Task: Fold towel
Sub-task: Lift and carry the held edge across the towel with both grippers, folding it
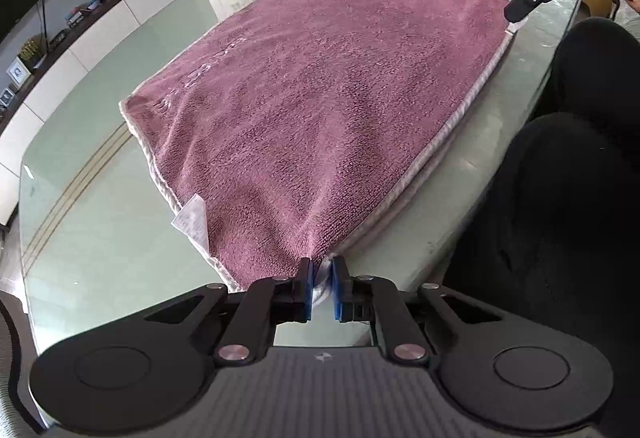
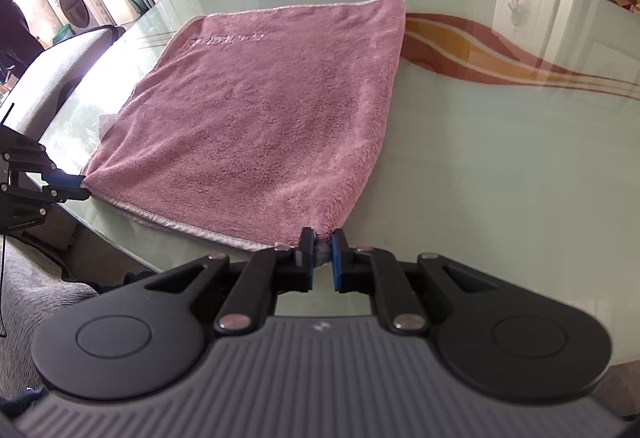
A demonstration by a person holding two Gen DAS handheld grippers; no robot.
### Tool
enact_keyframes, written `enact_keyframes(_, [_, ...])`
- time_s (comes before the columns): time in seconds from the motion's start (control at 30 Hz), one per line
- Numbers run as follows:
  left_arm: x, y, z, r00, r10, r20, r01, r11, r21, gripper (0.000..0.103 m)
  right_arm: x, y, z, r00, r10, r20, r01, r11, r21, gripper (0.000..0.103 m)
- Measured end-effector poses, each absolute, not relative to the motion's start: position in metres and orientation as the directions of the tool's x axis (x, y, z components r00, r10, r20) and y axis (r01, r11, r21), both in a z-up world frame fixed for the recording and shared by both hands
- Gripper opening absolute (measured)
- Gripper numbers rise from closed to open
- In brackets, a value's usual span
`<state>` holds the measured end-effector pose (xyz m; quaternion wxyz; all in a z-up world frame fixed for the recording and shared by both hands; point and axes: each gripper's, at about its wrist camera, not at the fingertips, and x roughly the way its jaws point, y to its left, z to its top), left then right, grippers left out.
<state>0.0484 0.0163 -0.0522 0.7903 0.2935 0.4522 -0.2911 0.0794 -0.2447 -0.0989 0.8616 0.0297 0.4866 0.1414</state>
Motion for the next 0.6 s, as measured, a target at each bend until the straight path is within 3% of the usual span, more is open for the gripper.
enact_keyframes(0.6, [0.058, 0.015, -0.032, 0.456, -0.199, -0.868, 0.717, 0.660, 0.225, 0.011, 0.085, -0.260, -0.076, 0.529, 0.320, -0.786, -0.218, 0.946, 0.238, 0.009])
